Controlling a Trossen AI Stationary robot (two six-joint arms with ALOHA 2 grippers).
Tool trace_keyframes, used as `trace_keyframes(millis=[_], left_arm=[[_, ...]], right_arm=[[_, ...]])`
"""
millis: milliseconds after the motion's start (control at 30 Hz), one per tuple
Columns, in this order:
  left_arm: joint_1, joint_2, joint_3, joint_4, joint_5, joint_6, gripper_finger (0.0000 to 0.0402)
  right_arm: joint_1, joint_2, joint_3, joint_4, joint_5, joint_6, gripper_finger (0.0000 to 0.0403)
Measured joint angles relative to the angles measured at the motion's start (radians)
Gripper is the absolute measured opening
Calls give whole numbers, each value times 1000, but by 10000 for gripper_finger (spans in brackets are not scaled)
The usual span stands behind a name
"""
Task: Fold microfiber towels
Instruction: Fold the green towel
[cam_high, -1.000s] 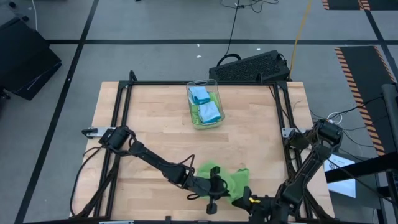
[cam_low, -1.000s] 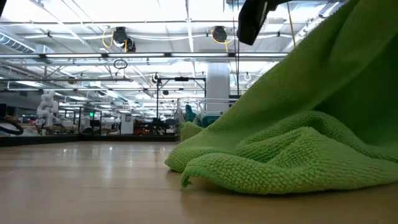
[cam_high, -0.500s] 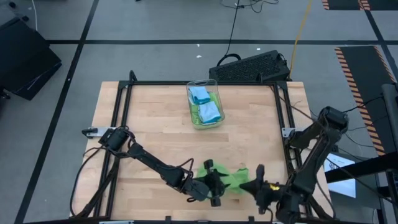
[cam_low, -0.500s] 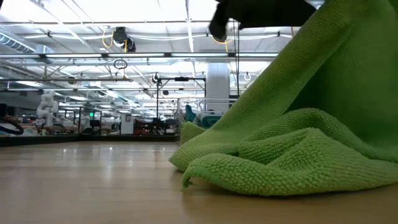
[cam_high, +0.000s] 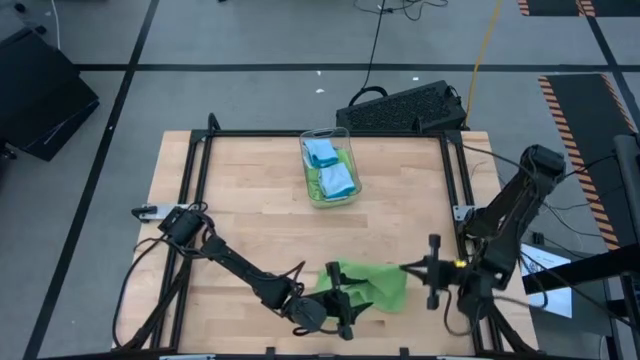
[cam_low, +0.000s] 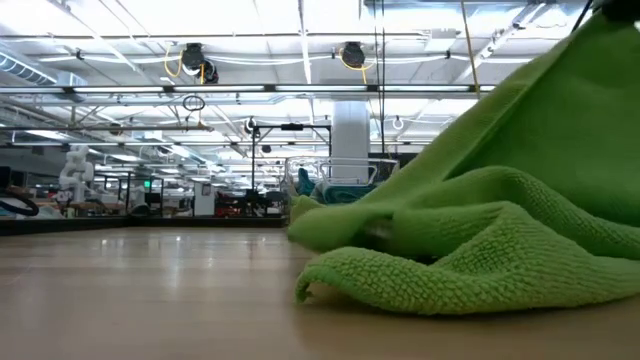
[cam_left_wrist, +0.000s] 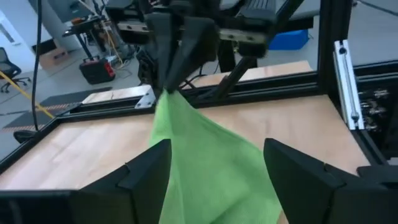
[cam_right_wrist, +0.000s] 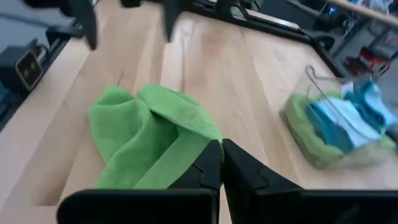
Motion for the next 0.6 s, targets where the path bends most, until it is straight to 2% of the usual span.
trace_keyframes(millis=[167,233,333,467,600], left_arm=[[17,13,0,-24,5,-3,237],[31,28,0,-33,10,-21,231],[52,52,0,-45,-36,-28,229],[70,61,0,-80,-94,-37,237],[71,61,0,-97,-103,-61,249]], right_arm=[[0,-140,-102,0,26,69,2],[-7,-197,-126,-3,70,57,2],[-33,-281,-130,10,76,20,2],[-65,-367,-130,100,10,-100,2],[-92,-420,-130,165,-74,-187,2]])
